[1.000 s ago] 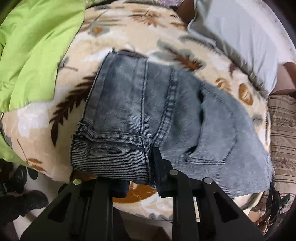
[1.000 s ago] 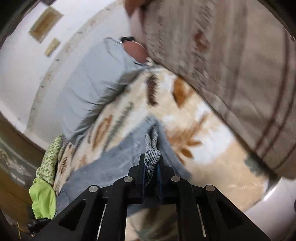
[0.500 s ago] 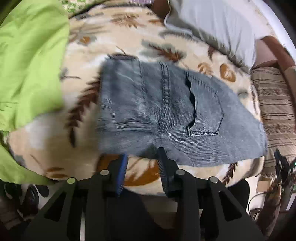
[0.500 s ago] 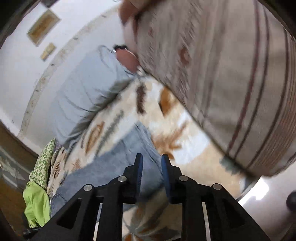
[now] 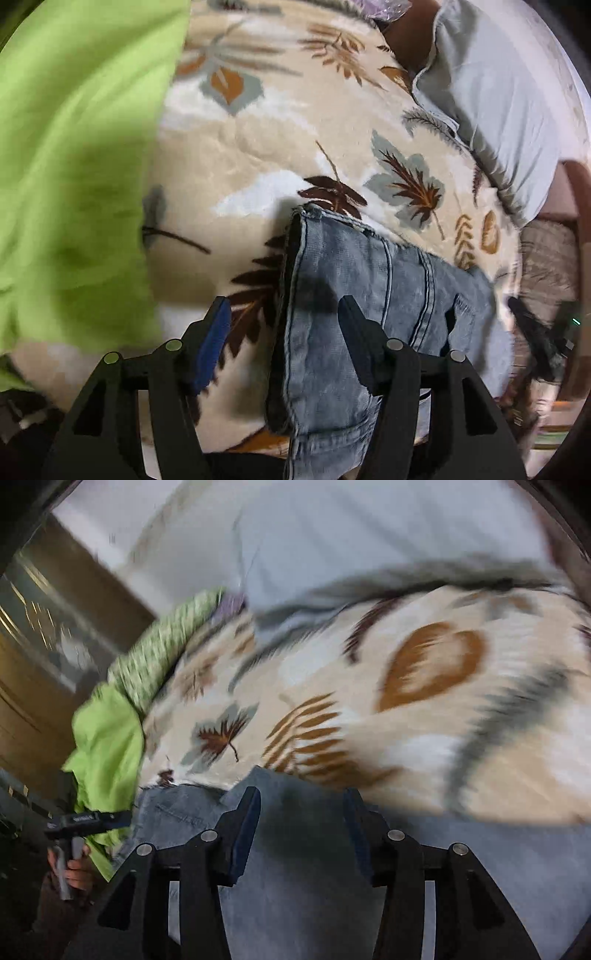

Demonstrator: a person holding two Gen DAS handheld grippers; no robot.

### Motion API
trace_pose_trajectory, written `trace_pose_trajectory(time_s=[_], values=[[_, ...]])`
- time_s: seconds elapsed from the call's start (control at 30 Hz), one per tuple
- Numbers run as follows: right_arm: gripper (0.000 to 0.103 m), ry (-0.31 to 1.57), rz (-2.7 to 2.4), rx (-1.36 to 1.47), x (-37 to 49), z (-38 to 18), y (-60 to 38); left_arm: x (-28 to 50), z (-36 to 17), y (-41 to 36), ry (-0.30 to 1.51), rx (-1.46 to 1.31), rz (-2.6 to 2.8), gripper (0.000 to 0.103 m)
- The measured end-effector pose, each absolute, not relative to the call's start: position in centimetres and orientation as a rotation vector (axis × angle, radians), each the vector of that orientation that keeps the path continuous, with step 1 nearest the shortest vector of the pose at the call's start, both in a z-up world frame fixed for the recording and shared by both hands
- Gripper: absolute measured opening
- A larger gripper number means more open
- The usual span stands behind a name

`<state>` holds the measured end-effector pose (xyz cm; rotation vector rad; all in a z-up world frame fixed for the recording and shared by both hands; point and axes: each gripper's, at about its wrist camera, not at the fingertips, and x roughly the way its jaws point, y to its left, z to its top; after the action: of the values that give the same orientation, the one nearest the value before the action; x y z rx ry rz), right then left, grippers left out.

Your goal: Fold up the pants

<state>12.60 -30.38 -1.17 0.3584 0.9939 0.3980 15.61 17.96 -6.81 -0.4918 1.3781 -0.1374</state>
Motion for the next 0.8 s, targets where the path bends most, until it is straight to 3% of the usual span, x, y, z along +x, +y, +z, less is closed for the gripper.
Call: trace_pose_trajectory(time_s=[0.1,0.2,0.23,0.3,0.43,0.53,0.8], values=[[0.048,1.087,0.448,0.283,16.2,-3.4,-26.7,16.2,-8.2,18.4,1.43,-0.584,-0.226,0.061],[0.054,1.168,0.508,0.214,17.4,-4.8,-24.5,16.3,-8.0,17.4,1.413,-0.57,-0.322,0.073],[0.049,1.195,0.53,0.179,17.4,-5.2,-23.8,16.4,-7.8,17.1,1.407,-0.577,-0.355,0.073],[0.008,1.181,0.564,0.056,16.5,-5.3,-22.8,16.2,-7.4,16.0,1.391,-0.568,-0.427,0.073],[0.007,1.095,0.515,-0.176,14.9,-3.3,-20.4,15.8,-5.4,14.0,1.351,-0.489,-0.424,0.072],[0.006,1.002,0.469,-0.155,15.2,-1.6,-21.5,15.8,-5.1,13.6,1.333,-0.413,-0.368,0.072],[0.008,1.074,0.353,-0.12,16.9,-6.9,-21.5,15.8,-6.5,10.9,1.348,-0.194,-0.236,0.072]])
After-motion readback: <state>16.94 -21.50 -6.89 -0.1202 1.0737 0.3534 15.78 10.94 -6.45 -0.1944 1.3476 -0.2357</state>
